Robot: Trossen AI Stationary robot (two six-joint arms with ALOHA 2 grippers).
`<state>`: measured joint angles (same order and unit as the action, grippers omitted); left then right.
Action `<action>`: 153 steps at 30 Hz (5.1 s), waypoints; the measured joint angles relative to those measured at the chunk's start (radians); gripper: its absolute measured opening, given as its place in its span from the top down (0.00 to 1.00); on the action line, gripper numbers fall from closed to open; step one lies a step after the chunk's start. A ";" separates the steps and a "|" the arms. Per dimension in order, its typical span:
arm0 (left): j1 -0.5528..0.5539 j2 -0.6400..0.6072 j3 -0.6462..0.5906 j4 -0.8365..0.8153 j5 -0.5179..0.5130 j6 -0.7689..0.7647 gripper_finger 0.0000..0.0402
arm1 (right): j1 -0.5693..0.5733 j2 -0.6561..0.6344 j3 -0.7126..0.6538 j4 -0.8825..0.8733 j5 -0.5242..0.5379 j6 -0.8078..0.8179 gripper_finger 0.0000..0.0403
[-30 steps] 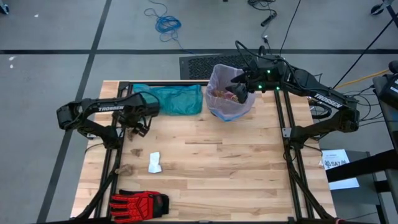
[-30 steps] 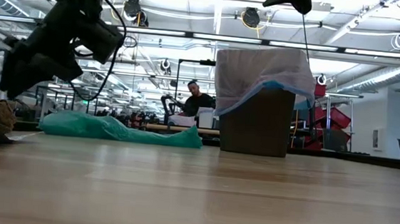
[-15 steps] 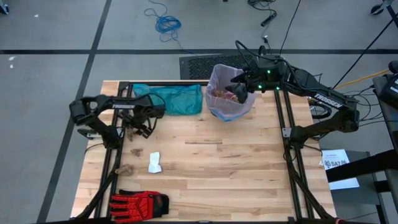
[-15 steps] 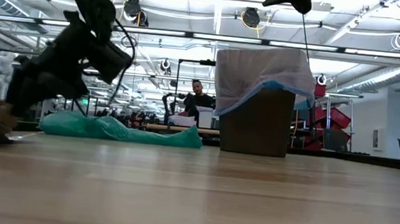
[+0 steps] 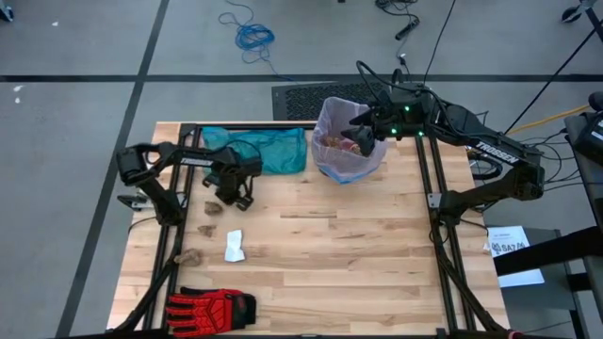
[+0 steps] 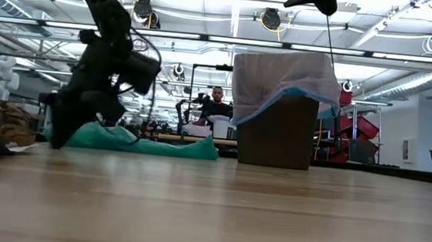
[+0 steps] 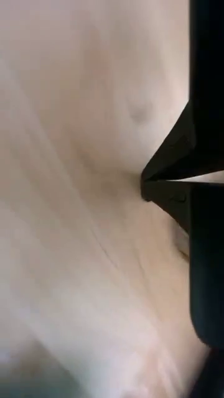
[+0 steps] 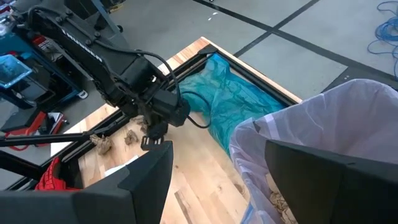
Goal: Place trash/remove bag and relplace
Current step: Put the brown paper into the black trash bin
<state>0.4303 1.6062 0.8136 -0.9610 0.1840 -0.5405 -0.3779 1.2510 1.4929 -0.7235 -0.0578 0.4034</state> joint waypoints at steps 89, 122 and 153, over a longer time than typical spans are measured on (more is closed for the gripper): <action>0.003 0.140 0.886 0.787 0.295 0.004 0.91 | 0.000 0.000 0.000 0.206 -0.042 -0.024 0.48; 0.027 0.185 0.929 0.828 0.438 -0.002 0.49 | -0.019 0.002 0.000 0.142 0.218 -0.030 0.48; 0.028 0.186 0.929 0.841 0.473 -0.003 0.49 | -0.079 0.052 0.000 0.142 0.071 -0.045 1.00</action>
<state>0.4580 1.7924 1.7424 -0.1200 0.6572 -0.5430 -0.4568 1.3035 1.4925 -0.5810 0.0130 0.3580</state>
